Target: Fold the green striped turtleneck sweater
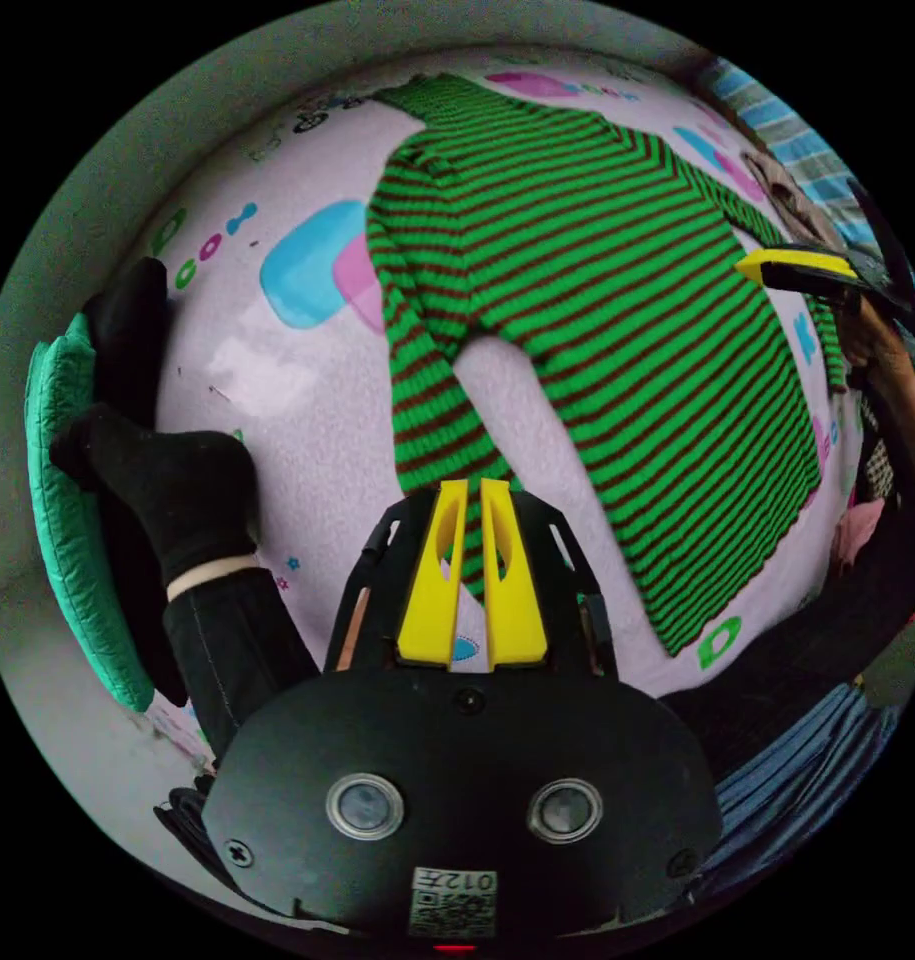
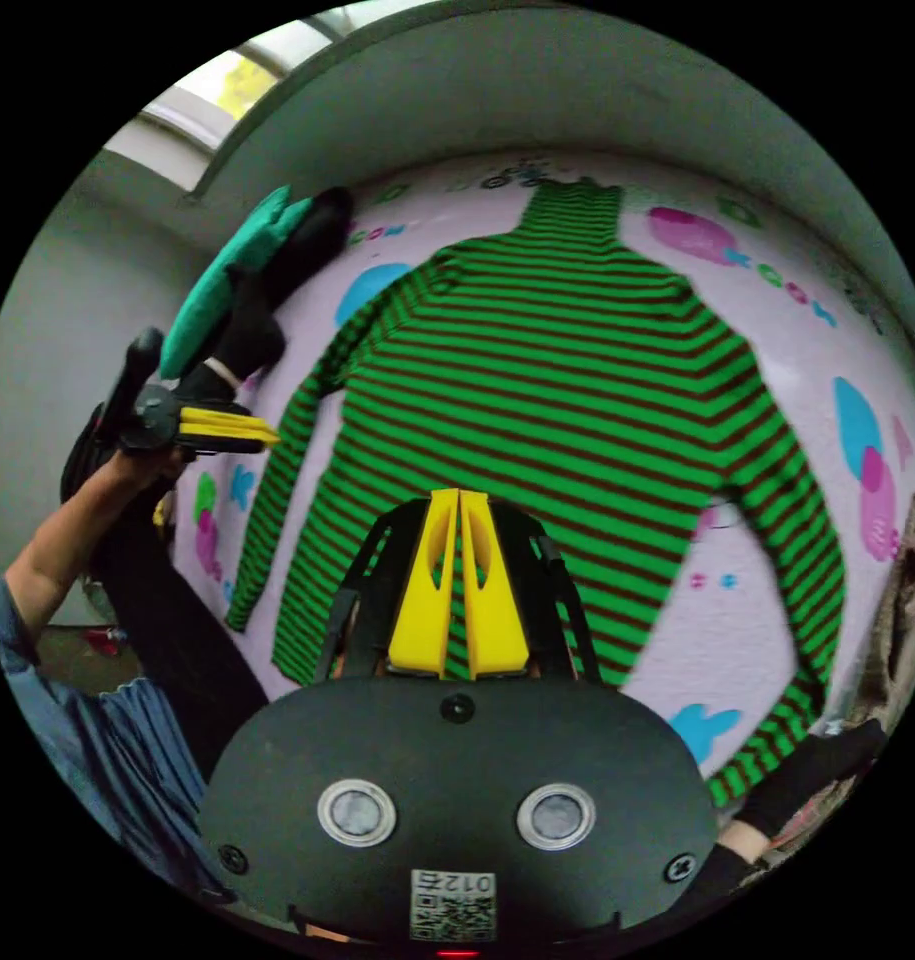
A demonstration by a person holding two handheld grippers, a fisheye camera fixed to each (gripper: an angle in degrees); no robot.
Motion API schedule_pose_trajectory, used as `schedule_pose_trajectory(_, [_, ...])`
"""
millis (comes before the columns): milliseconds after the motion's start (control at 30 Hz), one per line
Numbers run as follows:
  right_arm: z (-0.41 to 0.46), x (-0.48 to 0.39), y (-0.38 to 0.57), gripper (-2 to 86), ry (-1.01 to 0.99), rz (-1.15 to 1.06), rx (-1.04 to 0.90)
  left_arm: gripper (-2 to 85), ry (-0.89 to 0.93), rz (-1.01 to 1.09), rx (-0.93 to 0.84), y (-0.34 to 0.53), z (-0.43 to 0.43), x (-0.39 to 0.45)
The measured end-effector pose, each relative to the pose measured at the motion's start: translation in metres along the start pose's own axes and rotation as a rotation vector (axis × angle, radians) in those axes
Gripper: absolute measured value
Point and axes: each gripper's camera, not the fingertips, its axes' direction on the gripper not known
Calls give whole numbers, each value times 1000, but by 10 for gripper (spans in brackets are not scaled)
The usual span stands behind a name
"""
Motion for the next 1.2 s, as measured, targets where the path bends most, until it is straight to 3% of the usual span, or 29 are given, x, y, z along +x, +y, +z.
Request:
schedule_pose_trajectory(167, [58,-70,17,-2,-209,-69,-77,18,-13,10,-12,12,19,1])
schedule_pose_trajectory(367, [118,-125,35,45,-288,-117,-230,19,-42,11,-5,21,33,-9])
schedule_pose_trajectory(567, [160,-136,42,79,-383,-25,-341,9,-24,16,14,35,38,-26])
schedule_pose_trajectory(767, [175,-136,30,9,-398,0,-330,1,11,10,32,52,42,-50])
schedule_pose_trajectory(1033, [105,-116,-6,1,-489,-106,-335,1,309,-161,172,102,3,-153])
schedule_pose_trajectory(1200, [27,-80,-61,15,-283,-185,-257,4,437,-292,319,125,-15,-199])
